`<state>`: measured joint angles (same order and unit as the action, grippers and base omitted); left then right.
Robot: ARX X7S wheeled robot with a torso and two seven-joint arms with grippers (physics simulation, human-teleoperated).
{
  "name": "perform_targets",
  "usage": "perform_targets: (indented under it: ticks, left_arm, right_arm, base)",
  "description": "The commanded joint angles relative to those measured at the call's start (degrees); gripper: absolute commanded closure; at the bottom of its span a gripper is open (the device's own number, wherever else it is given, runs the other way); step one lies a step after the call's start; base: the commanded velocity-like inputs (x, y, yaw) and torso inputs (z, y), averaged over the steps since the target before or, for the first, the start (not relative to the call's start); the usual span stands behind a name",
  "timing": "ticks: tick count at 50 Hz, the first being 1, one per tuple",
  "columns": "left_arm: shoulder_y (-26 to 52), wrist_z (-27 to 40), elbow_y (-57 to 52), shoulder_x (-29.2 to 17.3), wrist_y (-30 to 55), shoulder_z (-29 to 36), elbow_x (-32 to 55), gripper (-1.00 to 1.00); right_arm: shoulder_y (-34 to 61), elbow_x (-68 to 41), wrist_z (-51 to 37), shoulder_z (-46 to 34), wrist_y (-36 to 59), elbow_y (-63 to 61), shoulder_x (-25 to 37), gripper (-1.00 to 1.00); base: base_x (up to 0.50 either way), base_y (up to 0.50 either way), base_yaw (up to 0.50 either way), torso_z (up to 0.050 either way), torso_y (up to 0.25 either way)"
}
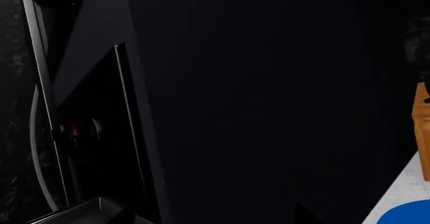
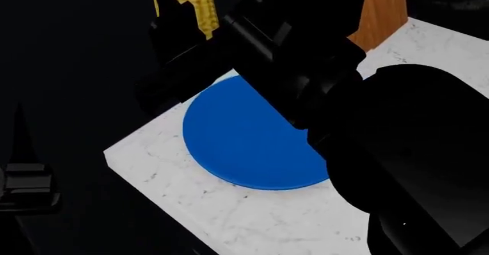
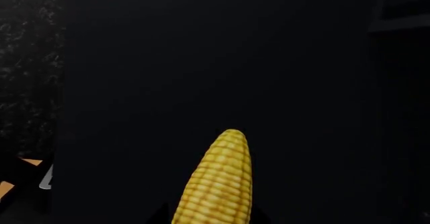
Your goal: Pick the corn from the top rack in the oven and place it on the plate on the counter.
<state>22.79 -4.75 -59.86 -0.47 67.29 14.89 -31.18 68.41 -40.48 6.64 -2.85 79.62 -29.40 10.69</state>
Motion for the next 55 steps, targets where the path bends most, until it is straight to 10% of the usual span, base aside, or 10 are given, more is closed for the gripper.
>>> perform_targets:
  ticks: [1,48,55]
  left_arm:
    - [0.0,-0.8,-0.1,0.5,0.6,-0.2,-0.8,-1.0]
    - [0.8,-1.4,-0.1,0.4,2.6,1.1,-2.5,-1.0]
    - [0.9,-1.5,-0.1,0.4,2.6,1.8,-2.7,-1.0]
  right_arm:
    - [-0.3,-1.5,-3.6,0.0,-3.5,-1.0,0.7,1.0]
    - [0.6,-3.2,-5.6,-1.3,-2.7,-0.5,1.7,1.0]
    - [4.6,4.6,-0.6,-0.2,8.4,0.1,-2.8,1.0]
  base:
    - [0.16,0.06,0.0,0.0,0.0]
    - [0.09,0.03,0.0,0.0,0.0]
    - [0.0,0.0,0.0,0.0,0.0]
